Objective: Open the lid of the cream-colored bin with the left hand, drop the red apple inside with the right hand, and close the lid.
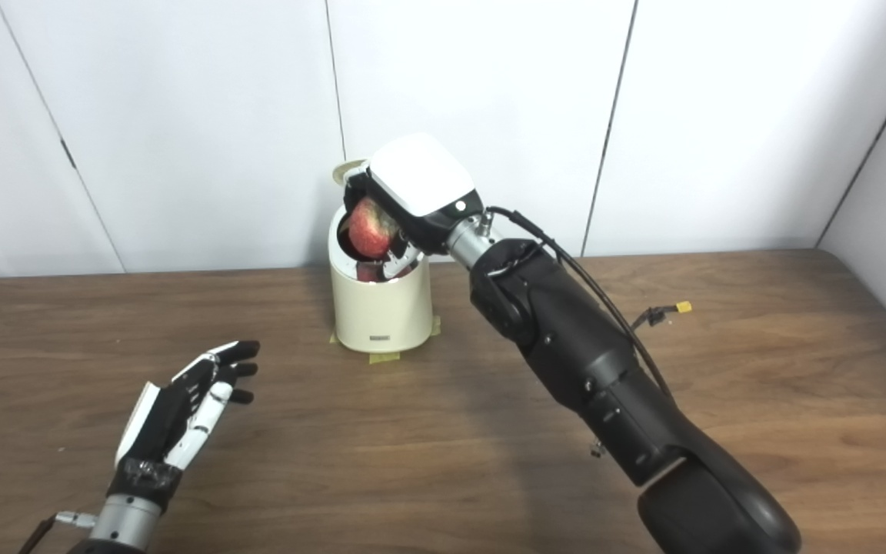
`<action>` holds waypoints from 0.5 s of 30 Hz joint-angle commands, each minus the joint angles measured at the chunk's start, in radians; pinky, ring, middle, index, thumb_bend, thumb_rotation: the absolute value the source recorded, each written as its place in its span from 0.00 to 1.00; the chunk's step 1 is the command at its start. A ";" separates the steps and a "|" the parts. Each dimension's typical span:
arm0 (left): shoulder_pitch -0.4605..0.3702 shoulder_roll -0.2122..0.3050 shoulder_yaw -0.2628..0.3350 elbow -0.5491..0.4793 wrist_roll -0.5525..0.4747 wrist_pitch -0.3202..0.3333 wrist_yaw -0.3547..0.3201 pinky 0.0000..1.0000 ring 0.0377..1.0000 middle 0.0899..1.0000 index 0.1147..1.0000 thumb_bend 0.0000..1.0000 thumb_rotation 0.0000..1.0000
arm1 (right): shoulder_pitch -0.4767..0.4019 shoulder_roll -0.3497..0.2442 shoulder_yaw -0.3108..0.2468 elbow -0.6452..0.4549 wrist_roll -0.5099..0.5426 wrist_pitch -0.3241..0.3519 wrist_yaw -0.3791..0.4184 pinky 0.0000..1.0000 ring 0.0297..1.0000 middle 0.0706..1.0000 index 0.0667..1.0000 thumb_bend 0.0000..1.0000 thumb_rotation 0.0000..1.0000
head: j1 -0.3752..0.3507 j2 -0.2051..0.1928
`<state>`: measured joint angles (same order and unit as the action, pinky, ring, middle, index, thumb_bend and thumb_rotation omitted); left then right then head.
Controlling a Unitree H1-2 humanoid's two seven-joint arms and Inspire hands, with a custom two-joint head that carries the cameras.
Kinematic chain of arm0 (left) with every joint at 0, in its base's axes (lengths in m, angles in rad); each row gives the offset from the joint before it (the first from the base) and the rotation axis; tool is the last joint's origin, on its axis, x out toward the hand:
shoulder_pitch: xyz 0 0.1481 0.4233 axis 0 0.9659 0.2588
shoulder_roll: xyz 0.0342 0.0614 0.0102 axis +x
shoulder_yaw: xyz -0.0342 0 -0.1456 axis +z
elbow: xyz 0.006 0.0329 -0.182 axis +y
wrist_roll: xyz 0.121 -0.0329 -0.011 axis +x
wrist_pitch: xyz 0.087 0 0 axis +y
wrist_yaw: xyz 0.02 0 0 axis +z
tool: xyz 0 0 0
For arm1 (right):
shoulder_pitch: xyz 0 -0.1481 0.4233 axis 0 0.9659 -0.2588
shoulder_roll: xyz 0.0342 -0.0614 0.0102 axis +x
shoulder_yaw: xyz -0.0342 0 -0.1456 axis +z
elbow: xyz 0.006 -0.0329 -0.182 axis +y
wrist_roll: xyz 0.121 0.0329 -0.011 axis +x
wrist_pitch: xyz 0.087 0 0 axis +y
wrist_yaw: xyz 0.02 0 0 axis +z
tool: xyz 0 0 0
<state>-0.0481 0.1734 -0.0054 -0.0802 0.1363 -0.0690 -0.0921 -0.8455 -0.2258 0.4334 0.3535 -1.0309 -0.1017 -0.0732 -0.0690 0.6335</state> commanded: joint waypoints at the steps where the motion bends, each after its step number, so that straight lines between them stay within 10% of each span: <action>1: -0.031 0.009 0.000 -0.036 0.007 -0.021 0.007 0.67 0.80 0.83 0.77 0.31 0.76 | -0.049 -0.014 -0.011 -0.030 0.002 0.020 -0.005 0.40 0.48 0.59 0.55 0.98 0.17 | -0.001 0.000; 15: -0.029 0.007 0.001 -0.041 0.003 -0.008 0.006 0.67 0.79 0.83 0.78 0.32 0.76 | -0.055 -0.022 -0.012 -0.036 -0.002 0.029 0.024 0.38 0.46 0.63 0.57 0.97 0.18 | -0.002 0.001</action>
<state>-0.0481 0.1737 -0.0054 -0.0803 0.1359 -0.0633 -0.0921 -0.8457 -0.2278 0.4334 0.3497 -1.0367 -0.0843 -0.0418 -0.0706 0.6351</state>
